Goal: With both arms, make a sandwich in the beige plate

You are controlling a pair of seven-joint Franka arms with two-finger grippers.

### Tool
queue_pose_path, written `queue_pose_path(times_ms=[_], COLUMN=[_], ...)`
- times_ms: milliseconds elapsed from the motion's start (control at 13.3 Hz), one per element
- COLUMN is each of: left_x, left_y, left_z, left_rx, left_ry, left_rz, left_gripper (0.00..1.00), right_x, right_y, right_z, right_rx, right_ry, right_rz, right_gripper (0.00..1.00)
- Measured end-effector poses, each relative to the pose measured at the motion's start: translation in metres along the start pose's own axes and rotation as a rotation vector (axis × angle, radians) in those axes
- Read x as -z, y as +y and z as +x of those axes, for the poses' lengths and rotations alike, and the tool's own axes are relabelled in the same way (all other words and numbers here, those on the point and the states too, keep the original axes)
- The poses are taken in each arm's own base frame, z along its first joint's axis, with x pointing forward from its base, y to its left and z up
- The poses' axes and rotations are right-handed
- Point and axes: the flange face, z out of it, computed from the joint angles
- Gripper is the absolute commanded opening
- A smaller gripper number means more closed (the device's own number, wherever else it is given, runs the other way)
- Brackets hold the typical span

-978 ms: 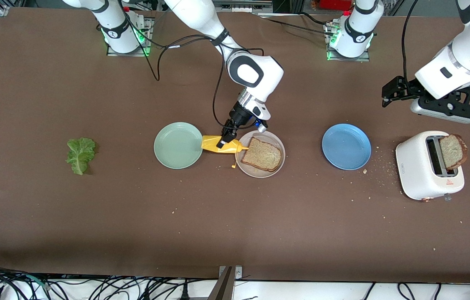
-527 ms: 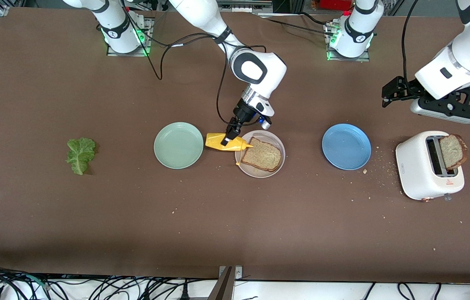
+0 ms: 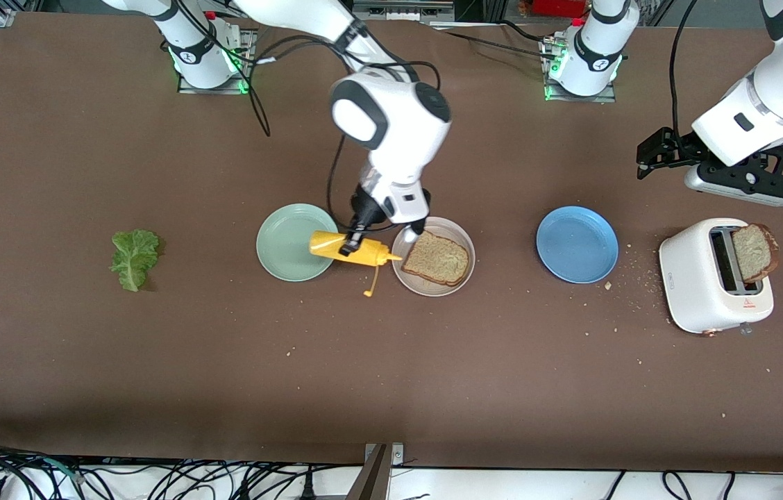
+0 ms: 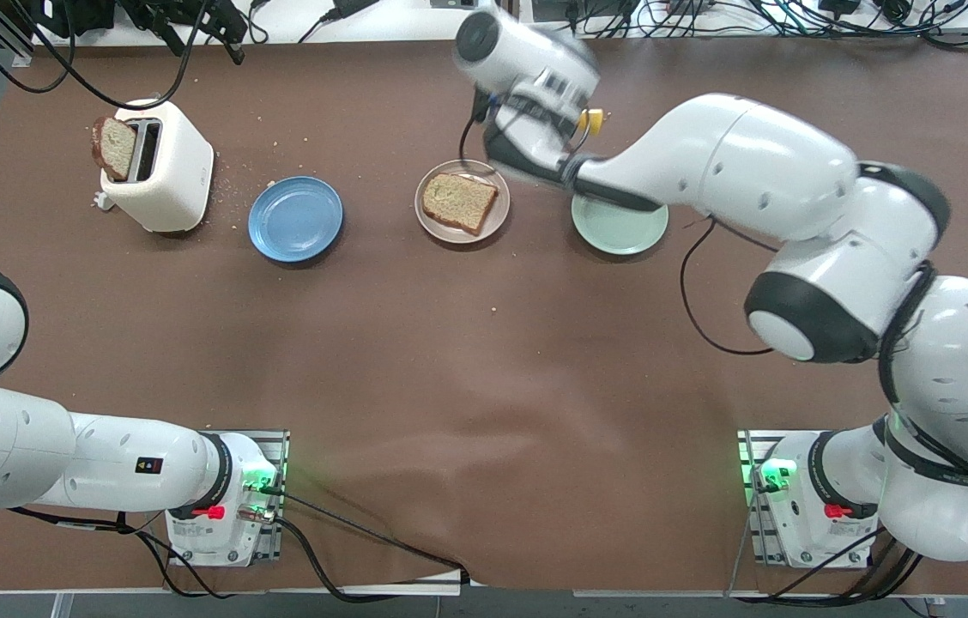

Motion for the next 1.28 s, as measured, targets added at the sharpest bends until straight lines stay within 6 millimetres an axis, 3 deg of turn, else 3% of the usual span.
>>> queue_pose_path(times_ms=[151,376,677,828,978,1129,1279], left_x=[0.0,0.0,0.0,0.0,0.0,0.0,0.0], left_y=[0.0,0.0,0.0,0.0,0.0,0.0,0.0], left_z=[0.0,0.0,0.0,0.0,0.0,0.0,0.001], left_rx=[0.0,0.0,0.001,0.001,0.0,0.001,0.0], left_ry=[0.0,0.0,0.0,0.0,0.001,0.001,0.001], left_rz=[0.0,0.0,0.0,0.0,0.0,0.0,0.0], left_gripper=[1.0,1.0,1.0,1.0,1.0,1.0,1.0], right_x=[0.01,-0.004,-0.054,-0.086,-0.128,-0.181,-0.225], right_y=[0.065,0.139,0.196,0.211,0.212,0.194,0.165], right_z=[-0.056,-0.143,-0.25,-0.303,-0.354,-0.395,-0.415], right_rx=[-0.025,-0.064,-0.052,-0.02,-0.008,0.012,0.045], right_ry=[0.086,0.222,0.434,0.555,0.711,0.864,0.987], right_rz=[0.131,0.346,0.621,0.726,0.839,0.915,0.947], right_gripper=[0.0,0.0,0.0,0.0,0.0,0.0,0.0])
